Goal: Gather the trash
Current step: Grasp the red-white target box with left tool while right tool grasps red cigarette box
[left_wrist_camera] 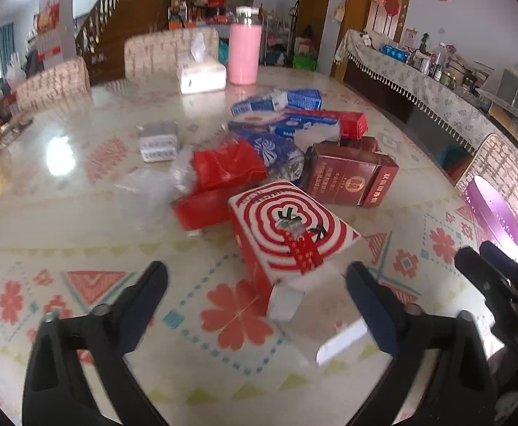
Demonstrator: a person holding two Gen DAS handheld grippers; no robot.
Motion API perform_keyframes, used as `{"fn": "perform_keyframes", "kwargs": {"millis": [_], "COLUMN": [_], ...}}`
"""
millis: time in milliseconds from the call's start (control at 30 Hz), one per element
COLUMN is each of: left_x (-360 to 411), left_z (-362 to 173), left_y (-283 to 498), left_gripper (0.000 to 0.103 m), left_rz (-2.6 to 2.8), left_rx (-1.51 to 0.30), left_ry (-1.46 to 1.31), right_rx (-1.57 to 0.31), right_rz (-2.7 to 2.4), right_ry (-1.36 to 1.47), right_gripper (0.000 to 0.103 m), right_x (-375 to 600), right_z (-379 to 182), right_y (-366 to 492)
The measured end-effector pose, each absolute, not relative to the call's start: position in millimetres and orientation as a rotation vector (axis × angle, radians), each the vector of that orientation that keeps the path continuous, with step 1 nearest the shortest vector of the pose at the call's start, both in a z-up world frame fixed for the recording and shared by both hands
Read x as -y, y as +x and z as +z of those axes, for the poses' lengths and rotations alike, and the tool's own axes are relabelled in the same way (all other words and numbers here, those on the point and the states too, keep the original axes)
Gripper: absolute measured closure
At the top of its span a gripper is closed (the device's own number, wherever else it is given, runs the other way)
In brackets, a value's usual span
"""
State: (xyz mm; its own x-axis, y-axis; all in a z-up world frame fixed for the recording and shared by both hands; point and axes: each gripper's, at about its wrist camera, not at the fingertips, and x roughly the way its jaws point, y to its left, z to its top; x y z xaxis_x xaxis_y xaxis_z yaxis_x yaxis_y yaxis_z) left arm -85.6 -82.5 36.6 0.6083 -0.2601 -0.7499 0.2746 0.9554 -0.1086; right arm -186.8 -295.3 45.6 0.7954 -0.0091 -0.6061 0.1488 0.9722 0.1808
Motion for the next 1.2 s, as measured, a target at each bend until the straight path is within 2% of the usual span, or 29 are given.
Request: {"fn": "perform_keyframes", "kwargs": {"millis": [33,67,100,167,300,500,733,800,867,933,967,1000,1200], "left_x": [83.2,84.0,82.8,76.6,62.4,37.9,9.6,1.7,-4.1,-6.2,-7.2,-7.0,-5.1], "left_z": [33.0,27.2,22.3,16.9,20.2,34.5,44.8,44.5,44.4,44.2,44.0,44.0,47.0], "left_y": [-81.1,-75.2,-71.5,-68.5,-76.7,-97.7,-108.7,-110.6,-111.0,-110.3,-108.9,-108.3,-111.0], "left_gripper": [0.038,0.076,0.081,0.096,0.099,0.099,0.099,0.099,0.099,0.099,0.099,0.099,0.099], "left_rz": [-0.323,-0.34,-0.343,-0.364,-0.365,-0.368,-0.326,-0.319,-0.308,-0.299,-0.296,-0.294,-0.282], "left_rx": [-0.882,-0.916,-0.951,-0.98,-0.977,-0.941,-0.9,-0.899,-0.894,-0.891,-0.891,-0.891,-0.886], "left_ry": [0.007,-0.01,-0.027,-0.093,-0.142,-0.159,-0.149,-0.148,-0.146,-0.145,-0.145,-0.146,-0.133], "right_rx": [-0.657,-0.664,-0.674,-0.689,-0.704,-0.689,-0.803,-0.848,-0.845,-0.84,-0.846,-0.851,-0.849], "right_rz": [-0.072,-0.061,-0.038,0.0,0.086,0.146,0.234,0.258,0.256,0.251,0.251,0.26,0.265], "right_ry": [0.224,0.223,0.221,0.208,0.131,-0.127,-0.245,-0.233,-0.256,-0.242,-0.223,-0.199,-0.147], "right_gripper": [0.013,0.013,0.013,0.013,0.013,0.013,0.015,0.029,0.033,0.053,0.068,0.073,0.078], "right_x": [295.5,295.2,294.2,290.6,277.3,251.0,236.4,237.2,233.4,230.8,231.4,232.1,228.6], "right_z": [46.3,47.2,49.2,52.5,61.7,76.6,56.7,47.9,45.4,49.1,51.9,53.7,54.8], "right_y": [-184.8,-182.9,-179.5,-172.5,-150.3,-89.1,-14.8,-10.5,-18.9,-28.0,-31.0,-33.2,-53.1]}}
